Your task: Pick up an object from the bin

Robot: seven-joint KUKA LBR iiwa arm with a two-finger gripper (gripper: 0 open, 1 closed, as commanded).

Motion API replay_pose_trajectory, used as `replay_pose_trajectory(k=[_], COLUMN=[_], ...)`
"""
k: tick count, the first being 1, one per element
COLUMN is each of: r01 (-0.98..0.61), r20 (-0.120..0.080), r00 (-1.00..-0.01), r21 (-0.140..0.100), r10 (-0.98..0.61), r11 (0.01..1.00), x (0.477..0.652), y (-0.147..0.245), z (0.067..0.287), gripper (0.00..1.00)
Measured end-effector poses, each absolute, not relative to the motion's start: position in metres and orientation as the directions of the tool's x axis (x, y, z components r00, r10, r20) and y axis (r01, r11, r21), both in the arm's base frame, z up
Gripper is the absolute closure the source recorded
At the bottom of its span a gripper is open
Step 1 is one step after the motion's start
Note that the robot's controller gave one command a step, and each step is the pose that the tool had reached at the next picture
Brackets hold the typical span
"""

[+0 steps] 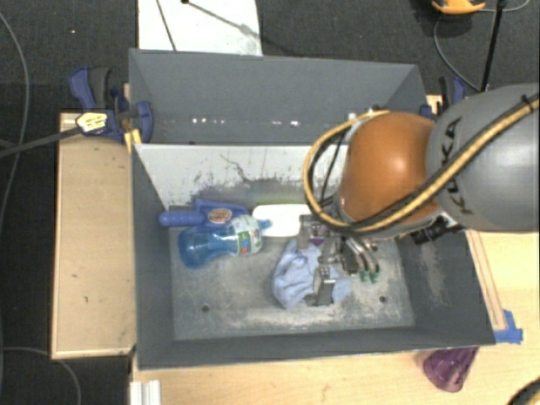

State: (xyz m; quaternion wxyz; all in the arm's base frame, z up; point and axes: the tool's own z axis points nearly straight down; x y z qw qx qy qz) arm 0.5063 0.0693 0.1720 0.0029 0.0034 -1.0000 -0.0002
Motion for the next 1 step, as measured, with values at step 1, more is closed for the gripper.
replay_pose_trajectory(k=[1], r01=[-0.005], r20=[-0.002], r00=[-1.000], r21=[0.001], r10=[-0.005], r11=[1.000], x=[0.5081], y=[0.0690], z=[0.1760], gripper=[0.00])
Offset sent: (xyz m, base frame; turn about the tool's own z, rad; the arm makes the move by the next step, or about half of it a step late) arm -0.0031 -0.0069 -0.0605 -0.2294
